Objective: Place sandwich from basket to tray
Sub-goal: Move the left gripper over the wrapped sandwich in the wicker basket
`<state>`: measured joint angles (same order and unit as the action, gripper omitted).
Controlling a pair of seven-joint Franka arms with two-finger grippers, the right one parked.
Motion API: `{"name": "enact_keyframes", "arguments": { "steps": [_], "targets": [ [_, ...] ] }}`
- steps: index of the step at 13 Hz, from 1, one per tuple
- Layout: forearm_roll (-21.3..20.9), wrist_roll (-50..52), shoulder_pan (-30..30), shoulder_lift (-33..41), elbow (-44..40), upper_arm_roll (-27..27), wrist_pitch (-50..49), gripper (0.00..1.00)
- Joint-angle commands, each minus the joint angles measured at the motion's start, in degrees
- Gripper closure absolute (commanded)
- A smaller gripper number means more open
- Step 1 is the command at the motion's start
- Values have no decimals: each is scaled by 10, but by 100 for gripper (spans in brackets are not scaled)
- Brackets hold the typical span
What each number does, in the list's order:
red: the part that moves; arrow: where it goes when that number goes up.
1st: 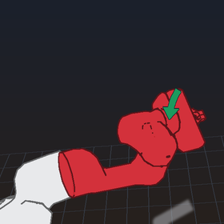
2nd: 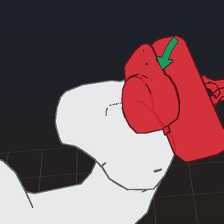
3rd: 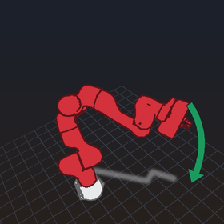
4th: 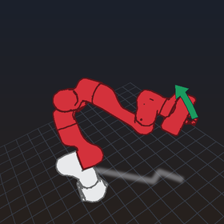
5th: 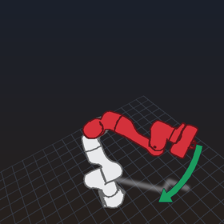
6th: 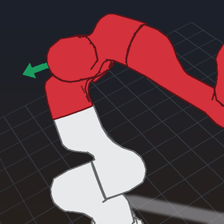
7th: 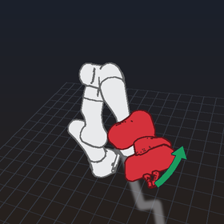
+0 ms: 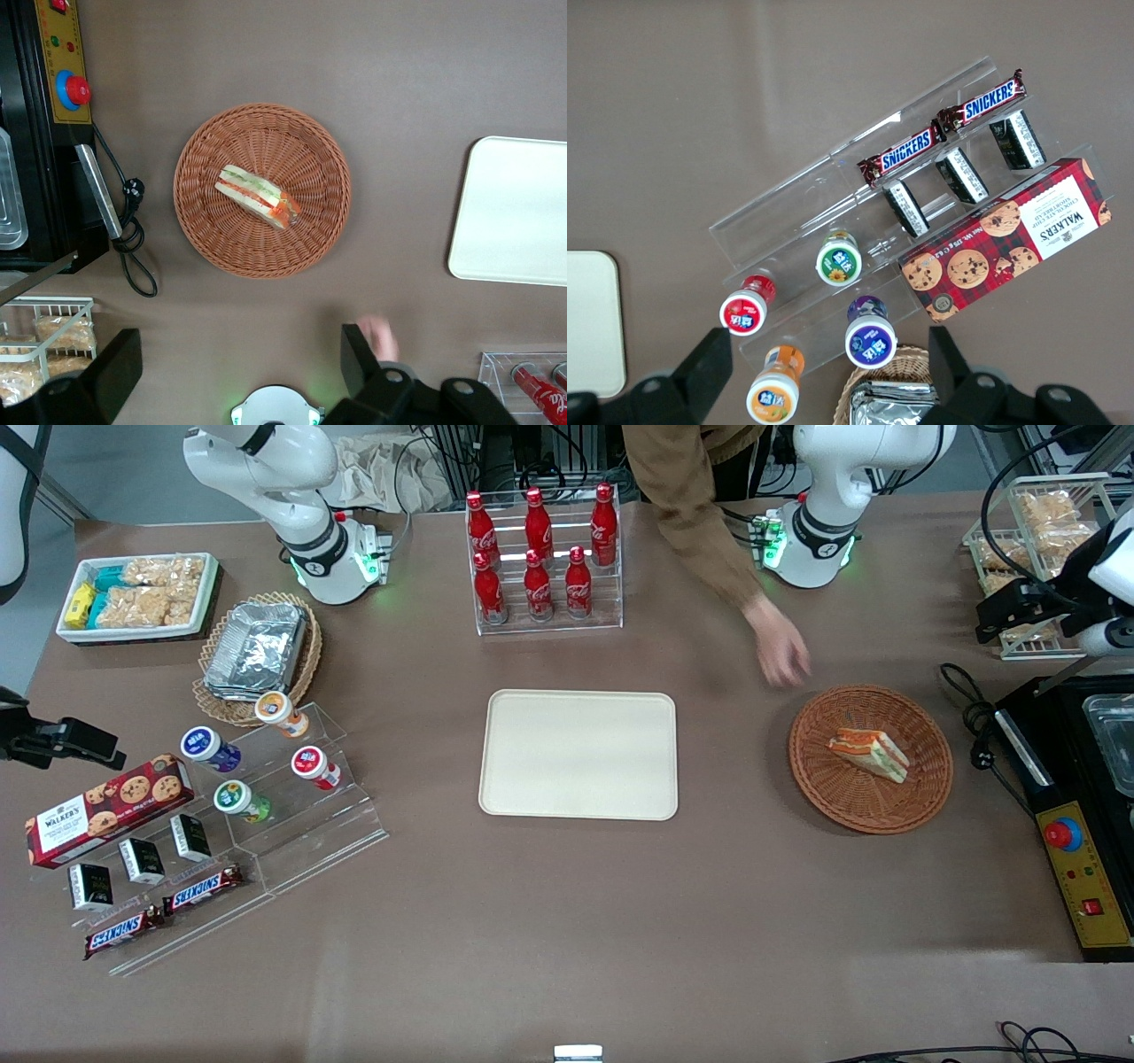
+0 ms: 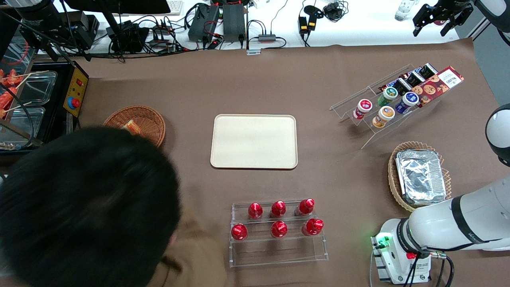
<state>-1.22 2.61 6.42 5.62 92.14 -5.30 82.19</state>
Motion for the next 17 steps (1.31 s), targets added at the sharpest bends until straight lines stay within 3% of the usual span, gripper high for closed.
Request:
{"name": "enact_keyframes", "arguments": {
  "steps": [1, 3, 5, 11, 17],
  "targets": [
    [5, 4, -4, -9, -19, 2, -16, 0],
    [3, 30, -4, -14, -20, 2, -16, 0],
    [4, 222, -4, -18, -3, 3, -4, 0],
    [-6, 504, -3, -3, 171, 5, 174, 0],
    [-6, 557, -4, -6, 357, 3, 407, 0]
  ]
}}
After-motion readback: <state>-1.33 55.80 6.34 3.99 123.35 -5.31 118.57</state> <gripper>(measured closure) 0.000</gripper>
